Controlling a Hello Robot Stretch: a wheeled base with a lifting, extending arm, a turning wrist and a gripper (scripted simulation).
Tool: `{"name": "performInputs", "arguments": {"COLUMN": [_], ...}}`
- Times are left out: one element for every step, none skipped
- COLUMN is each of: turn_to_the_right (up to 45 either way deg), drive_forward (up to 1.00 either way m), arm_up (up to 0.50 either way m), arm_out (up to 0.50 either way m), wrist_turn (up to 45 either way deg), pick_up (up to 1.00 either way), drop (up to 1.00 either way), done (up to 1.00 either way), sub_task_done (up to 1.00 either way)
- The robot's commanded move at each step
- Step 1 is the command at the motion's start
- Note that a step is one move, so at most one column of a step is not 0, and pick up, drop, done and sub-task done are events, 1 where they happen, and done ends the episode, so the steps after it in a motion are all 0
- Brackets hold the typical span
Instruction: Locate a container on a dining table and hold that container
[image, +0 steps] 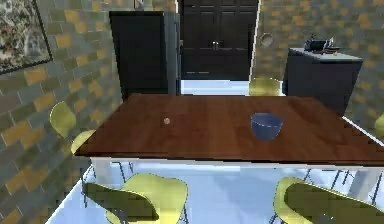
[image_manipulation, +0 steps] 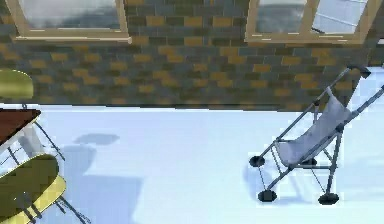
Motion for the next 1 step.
{"name": "performInputs", "arguments": {"turn_to_the_right": [-45.0], "drive_forward": [0.00], "arm_up": [0.00], "arm_out": [0.00], "wrist_turn": [0.0], "pick_up": [0.00], "drop": [0.00], "done": [0.00], "sub_task_done": [0.00]}}
